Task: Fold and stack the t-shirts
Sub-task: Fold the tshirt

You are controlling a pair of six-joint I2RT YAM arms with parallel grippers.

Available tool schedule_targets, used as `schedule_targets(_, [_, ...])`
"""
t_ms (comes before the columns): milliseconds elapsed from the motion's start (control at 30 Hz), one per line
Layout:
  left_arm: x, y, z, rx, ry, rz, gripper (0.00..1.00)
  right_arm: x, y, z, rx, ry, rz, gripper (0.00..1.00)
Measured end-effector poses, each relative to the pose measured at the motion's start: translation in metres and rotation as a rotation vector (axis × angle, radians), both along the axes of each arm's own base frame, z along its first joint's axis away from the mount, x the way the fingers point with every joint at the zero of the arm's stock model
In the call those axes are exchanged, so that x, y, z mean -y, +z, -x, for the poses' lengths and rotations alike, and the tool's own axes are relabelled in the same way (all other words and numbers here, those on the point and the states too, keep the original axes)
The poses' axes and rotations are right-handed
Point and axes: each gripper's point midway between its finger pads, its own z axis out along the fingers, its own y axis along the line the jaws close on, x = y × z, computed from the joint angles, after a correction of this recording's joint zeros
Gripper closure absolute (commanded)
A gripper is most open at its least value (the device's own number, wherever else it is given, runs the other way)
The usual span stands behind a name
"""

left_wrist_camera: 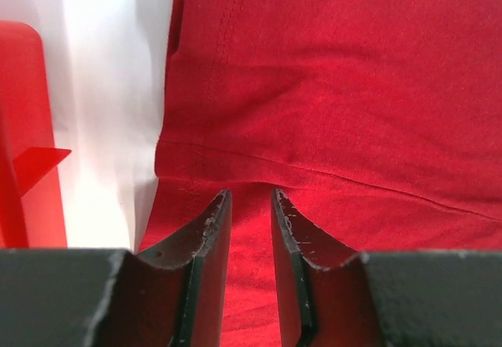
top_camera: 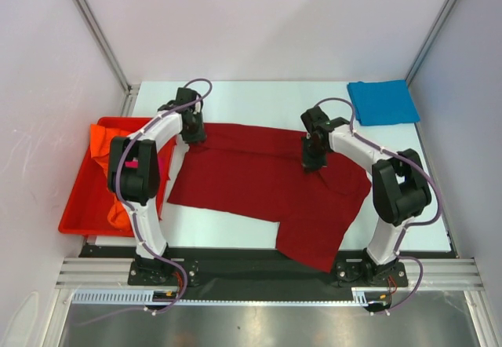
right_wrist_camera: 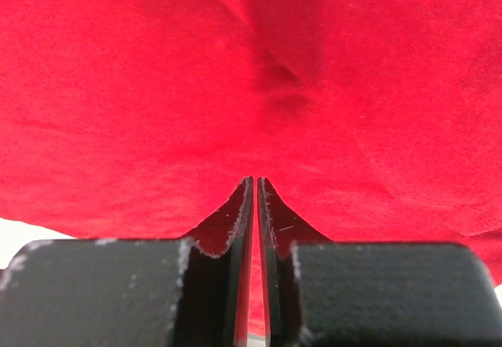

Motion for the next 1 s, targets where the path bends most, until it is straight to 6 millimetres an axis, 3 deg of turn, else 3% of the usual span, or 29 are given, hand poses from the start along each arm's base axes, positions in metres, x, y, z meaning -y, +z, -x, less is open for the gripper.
schedule_targets(600, [0.000,-0.009,0.005,-0.012,-0.004,0.002,0.69,0.035,-0.029,-0.020,0.023,-0.060,0.155,0.77])
schedule_targets(1000, [0.000,-0.009,0.006,-0.013,-0.005,0.001,0.68,0.042,-0.040,-0.025,0.019,-0.046,0.185,0.73])
